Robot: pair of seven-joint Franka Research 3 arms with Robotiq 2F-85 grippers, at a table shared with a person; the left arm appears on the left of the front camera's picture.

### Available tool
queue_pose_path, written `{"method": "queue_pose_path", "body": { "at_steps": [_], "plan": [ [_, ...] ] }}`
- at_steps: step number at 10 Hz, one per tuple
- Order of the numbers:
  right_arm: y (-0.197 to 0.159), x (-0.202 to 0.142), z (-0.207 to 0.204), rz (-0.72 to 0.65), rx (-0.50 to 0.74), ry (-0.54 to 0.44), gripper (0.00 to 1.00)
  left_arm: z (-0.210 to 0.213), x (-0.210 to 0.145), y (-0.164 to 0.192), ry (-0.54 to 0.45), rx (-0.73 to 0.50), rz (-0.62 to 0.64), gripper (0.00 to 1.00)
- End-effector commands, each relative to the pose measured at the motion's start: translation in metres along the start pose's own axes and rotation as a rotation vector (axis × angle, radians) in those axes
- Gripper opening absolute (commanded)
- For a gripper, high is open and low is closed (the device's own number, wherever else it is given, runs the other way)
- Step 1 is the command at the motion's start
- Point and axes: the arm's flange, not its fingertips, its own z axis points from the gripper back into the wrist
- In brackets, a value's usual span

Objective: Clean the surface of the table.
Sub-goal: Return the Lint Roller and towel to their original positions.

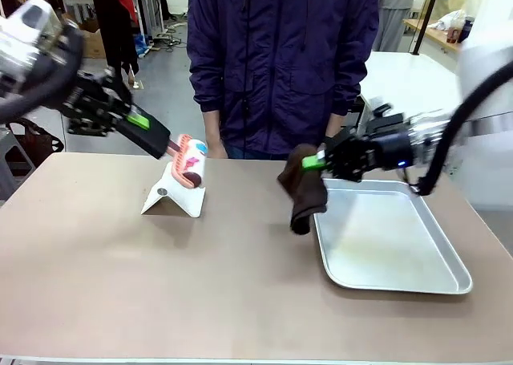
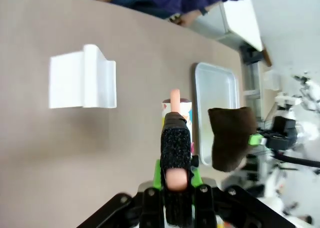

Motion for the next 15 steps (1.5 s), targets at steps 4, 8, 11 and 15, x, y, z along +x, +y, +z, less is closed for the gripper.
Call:
{"method": "queue_pose_path", "body": {
  "at_steps": [4, 8, 11, 15],
  "plan": [
    [-0.058, 0.033, -0.064, -0.014, -0.062, 0.079, 0.1, -0.061, 0.041, 0.015, 0.079, 0.132, -0.015, 0.22],
    [-0.073, 0.03, -0.065, -0.045, -0.076, 0.078, 0.1, -0.078, 0.042, 0.031, 0.101, 0.126, -0.02, 0.22],
    [-0.076, 0.032, -0.061, -0.059, -0.076, 0.07, 0.1, -0.079, 0.043, 0.032, 0.142, 0.1, -0.016, 0.22],
    [-0.067, 0.038, -0.079, -0.118, -0.173, -0.109, 0.1, -0.077, 0.036, 0.037, 0.015, 0.149, -0.008, 0.22]
  ]
}}
